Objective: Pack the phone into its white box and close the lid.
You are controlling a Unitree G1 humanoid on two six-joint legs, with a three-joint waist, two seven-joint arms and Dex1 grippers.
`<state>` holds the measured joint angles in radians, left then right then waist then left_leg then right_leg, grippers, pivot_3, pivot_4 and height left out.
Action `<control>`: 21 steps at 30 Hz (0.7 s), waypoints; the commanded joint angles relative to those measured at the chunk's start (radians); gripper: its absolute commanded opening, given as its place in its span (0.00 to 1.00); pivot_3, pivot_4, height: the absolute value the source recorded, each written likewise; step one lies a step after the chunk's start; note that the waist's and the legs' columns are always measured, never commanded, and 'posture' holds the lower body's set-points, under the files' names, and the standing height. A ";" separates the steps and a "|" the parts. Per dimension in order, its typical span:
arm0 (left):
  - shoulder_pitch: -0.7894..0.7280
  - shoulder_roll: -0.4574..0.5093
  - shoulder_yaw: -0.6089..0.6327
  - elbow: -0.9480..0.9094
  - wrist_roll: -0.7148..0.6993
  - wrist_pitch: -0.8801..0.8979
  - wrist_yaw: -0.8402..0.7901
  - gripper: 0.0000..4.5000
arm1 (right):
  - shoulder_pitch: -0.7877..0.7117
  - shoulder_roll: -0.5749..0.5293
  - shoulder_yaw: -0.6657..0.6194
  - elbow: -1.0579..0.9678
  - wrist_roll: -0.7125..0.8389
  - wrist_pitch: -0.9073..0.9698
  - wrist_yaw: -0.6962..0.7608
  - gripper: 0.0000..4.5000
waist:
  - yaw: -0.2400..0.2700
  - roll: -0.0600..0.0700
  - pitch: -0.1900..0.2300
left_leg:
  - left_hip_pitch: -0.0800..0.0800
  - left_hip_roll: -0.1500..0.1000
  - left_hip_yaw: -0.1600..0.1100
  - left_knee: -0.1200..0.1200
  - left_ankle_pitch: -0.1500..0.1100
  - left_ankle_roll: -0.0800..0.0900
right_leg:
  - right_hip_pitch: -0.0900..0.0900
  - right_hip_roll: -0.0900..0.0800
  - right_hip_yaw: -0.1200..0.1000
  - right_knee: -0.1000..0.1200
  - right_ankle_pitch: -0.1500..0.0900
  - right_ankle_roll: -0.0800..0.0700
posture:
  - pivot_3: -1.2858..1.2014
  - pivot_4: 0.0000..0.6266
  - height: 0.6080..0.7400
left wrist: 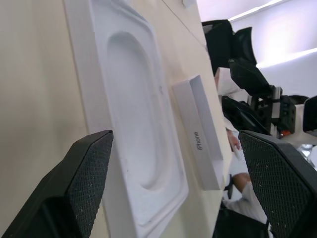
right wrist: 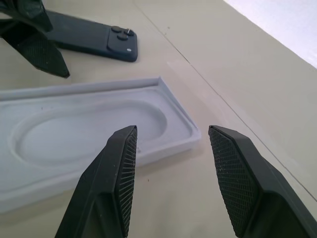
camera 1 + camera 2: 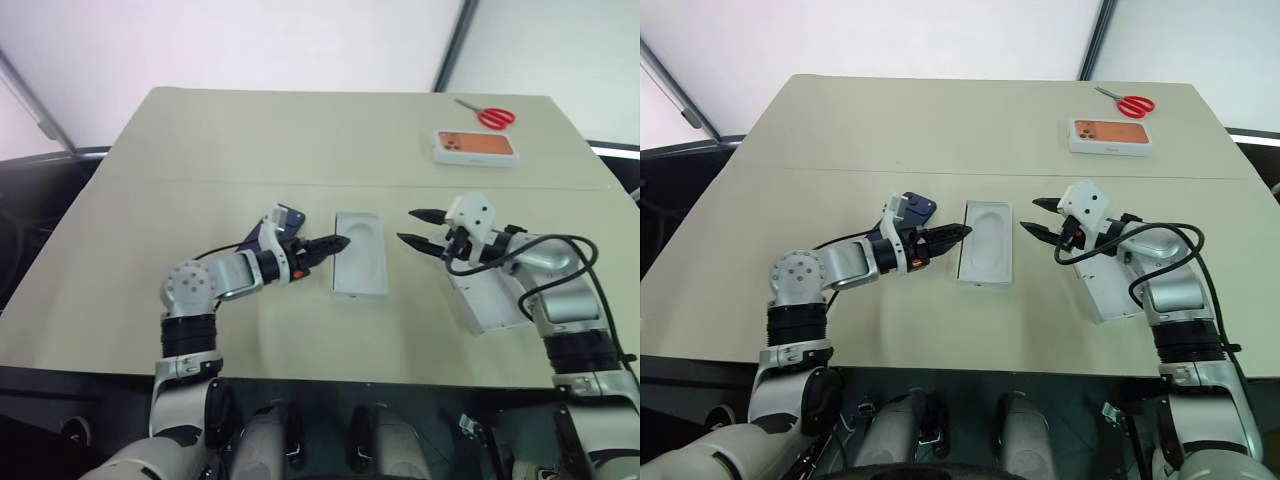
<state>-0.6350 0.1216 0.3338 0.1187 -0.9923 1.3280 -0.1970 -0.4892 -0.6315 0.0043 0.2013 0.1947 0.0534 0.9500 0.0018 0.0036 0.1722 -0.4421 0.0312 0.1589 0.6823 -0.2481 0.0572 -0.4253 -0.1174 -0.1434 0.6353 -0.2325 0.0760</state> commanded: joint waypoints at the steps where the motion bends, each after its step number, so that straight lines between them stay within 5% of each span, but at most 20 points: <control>1: -0.031 0.038 0.019 -0.050 -0.024 -0.012 -0.031 0.97 | -0.039 0.023 0.007 -0.049 0.008 0.022 -0.014 0.54 | -0.002 0.000 0.000 | 0.000 0.000 0.000 0.000 0.000 0.000 | 0.000 0.000 0.000 0.000 0.000 0.000 | 0.52 0.24 0.98; 4: -0.048 0.061 0.030 -0.059 -0.012 -0.042 -0.026 0.98 | -0.034 0.033 0.032 -0.094 0.010 0.054 -0.006 0.34 | 0.003 0.000 0.000 | 0.000 0.000 0.000 0.000 0.000 0.000 | 0.000 0.000 0.000 0.000 0.000 0.000 | 0.52 0.24 0.98; 7: -0.039 0.111 -0.041 -0.110 0.075 -0.149 -0.071 0.98 | -0.041 0.054 0.080 -0.100 -0.042 0.055 -0.036 0.01 | 0.004 0.000 0.000 | 0.000 -0.001 0.000 0.000 0.000 0.000 | 0.000 -0.001 0.000 0.000 0.000 0.000 | 0.52 0.24 0.98; 21: 0.041 0.159 -0.079 -0.144 0.152 -0.239 -0.117 0.98 | -0.161 0.016 0.395 -0.030 -0.448 -0.074 -0.038 0.01 | -0.012 0.000 0.000 | -0.001 -0.001 0.000 -0.001 0.000 0.000 | -0.001 0.000 0.000 0.000 0.000 0.000 | 0.52 0.24 0.98</control>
<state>-0.5886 0.2816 0.2464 0.0171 -0.8179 1.0881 -0.3037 -0.6366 -0.6155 0.3866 0.1730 -0.2346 0.0170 0.9016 -0.0101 0.0038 0.1721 -0.4427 0.0306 0.1592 0.6816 -0.2480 0.0568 -0.4261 -0.1177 -0.1436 0.6352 -0.2327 0.0760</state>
